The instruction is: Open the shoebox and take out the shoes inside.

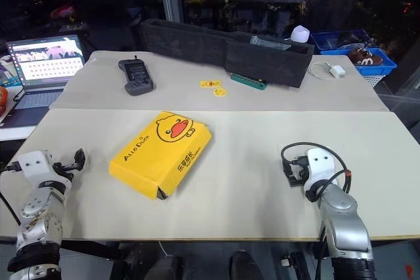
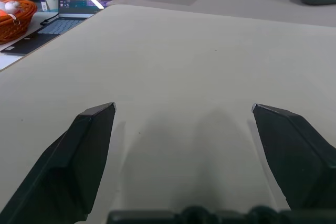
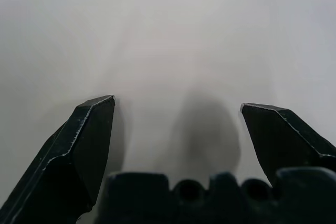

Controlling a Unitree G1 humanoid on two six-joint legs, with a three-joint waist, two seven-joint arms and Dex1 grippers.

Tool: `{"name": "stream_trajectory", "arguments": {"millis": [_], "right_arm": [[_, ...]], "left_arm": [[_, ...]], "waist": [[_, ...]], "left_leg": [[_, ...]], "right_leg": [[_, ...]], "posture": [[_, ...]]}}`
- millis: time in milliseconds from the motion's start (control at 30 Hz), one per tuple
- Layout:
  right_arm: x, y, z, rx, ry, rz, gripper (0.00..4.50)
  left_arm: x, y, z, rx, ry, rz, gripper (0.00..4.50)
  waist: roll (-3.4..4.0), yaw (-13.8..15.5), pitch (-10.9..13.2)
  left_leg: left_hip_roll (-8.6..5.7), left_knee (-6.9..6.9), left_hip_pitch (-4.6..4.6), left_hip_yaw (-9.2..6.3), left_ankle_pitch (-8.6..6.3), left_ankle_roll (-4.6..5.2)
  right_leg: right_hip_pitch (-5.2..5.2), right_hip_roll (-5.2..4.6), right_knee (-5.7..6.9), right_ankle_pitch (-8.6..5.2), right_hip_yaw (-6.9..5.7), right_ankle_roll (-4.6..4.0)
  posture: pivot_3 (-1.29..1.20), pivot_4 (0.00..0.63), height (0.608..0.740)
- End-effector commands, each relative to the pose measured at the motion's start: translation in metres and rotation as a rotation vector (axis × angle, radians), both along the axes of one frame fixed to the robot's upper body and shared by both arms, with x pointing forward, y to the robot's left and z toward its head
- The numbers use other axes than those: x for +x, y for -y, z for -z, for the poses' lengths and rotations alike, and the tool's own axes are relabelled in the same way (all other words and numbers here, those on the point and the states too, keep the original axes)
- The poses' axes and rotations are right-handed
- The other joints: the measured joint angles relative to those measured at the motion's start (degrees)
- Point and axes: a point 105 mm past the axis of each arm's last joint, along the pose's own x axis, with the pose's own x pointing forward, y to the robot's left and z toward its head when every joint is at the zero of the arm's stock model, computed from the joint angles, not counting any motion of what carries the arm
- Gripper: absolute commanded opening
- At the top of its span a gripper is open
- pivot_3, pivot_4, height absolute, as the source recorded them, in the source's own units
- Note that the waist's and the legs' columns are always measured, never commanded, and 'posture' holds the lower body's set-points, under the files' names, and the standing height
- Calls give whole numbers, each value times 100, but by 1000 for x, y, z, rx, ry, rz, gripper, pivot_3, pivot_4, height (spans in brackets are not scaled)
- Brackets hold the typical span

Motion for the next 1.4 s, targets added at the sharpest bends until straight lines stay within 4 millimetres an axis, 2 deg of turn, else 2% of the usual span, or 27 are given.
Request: {"name": "stream_trajectory", "arguments": {"millis": [33, 67, 133, 200, 267, 367, 400, 500, 600, 700, 833, 867, 1000, 1200, 1267, 1400], "right_arm": [[1, 1, -13, -21, 44, -8, 4476], [0, -6, -16, -9, 35, -65, 4476], [-3, -16, -21, 7, 19, -152, 4476], [-10, -27, -25, 12, -27, -278, 4476], [-24, -52, -32, 7, -80, -495, 4476], [-39, -86, -38, 12, -134, -716, 4476], [-41, -100, -41, 16, -133, -775, 4234], [-35, -124, -47, 21, -97, -823, 3339], [-32, -139, -45, 9, -92, -844, 2464], [-28, -143, -40, -12, -98, -822, 1330], [-16, -141, -30, -80, -115, -749, 57], [-13, -145, -29, -93, -110, -746, 0], [-4, -159, -22, -139, -121, -733, 0], [-8, -183, -26, -122, -117, -813, 0], [-7, -190, -29, -127, -106, -833, 0], [9, -190, -33, -149, -82, -798, 0]], "left_arm": [[9, 4, -12, 33, 13, 67, 4500], [17, 20, -10, 62, -23, 208, 4500], [24, 39, -8, 113, -74, 386, 4500], [24, 51, -11, 116, -110, 545, 4500], [16, 65, -18, 159, -187, 795, 4500], [10, 67, -23, 208, -263, 941, 4500], [11, 65, -26, 225, -285, 967, 4500], [17, 60, -35, 247, -297, 995, 3732], [24, 62, -39, 264, -287, 1003, 2679], [27, 65, -40, 269, -277, 1011, 1544], [28, 72, -35, 276, -274, 1023, 139], [28, 77, -33, 279, -272, 1036, 11], [29, 104, -28, 280, -256, 1107, 11], [20, 139, -27, 269, -232, 1217, 11], [11, 158, -27, 269, -229, 1287, 11], [2, 184, -29, 261, -218, 1367, 11]], "waist": [[0, 0, 0], [0, 2, 0], [0, 23, 1], [1, 14, 2], [-2, -7, 5], [-5, -66, 7], [-6, -69, 7], [-9, -78, 10], [-12, -58, 10], [-12, -9, 10], [-12, 17, 10], [-12, 19, 10], [-13, 11, 9], [-13, -7, 9], [-13, -3, 10], [-13, 23, 10]], "left_leg": [[0, 0, 0, 0, 0, 0], [0, 0, 0, 0, 0, 0], [-1, 0, 1, -1, 0, 0], [-1, 0, 1, 0, 0, 0], [0, 0, -6, 1, 0, 0], [7, -15, -12, 0, -2, 3], [10, -20, -9, -2, -2, 3], [11, -22, -4, -5, -1, 4], [10, -19, -10, -5, 0, 3], [10, -17, -18, -6, -1, 4], [10, -17, -35, -8, -3, 8], [9, -17, -35, -7, -3, 8], [10, -15, -28, -9, -2, 7], [10, -14, -25, -12, -1, 7], [10, -14, -26, -12, -1, 7], [9, -8, -27, -13, -1, 7]], "right_leg": [[0, 0, 0, 0, 0, 0], [0, 0, 0, 0, 0, 0], [-1, 0, 2, -1, -3, -1], [1, -1, 0, -5, -5, -9], [-2, -2, -7, -6, -5, -11], [-16, 2, -3, -10, -7, -17], [-16, 3, -2, -13, -10, -21], [-14, 4, 7, -16, -17, -25], [-16, 2, 4, -12, -18, -25], [-18, 1, 0, -14, -21, -18], [-29, -1, 0, -19, -25, -12], [-29, -1, 0, -19, -25, -12], [-29, 1, 11, -18, -26, -14], [-28, 2, 17, -17, -25, -15], [-28, 2, 16, -17, -25, -15], [-24, 0, 15, -17, -26, -14]], "posture": [[0, 150, 715], [0, 150, 715], [0, 150, 715], [0, 150, 715], [0, 150, 715], [0, 150, 715], [0, 150, 715], [0, 150, 715], [0, 150, 715], [0, 150, 715], [0, 150, 715], [0, 150, 715], [0, 150, 715], [0, 150, 715], [0, 150, 715], [0, 150, 715]]}}
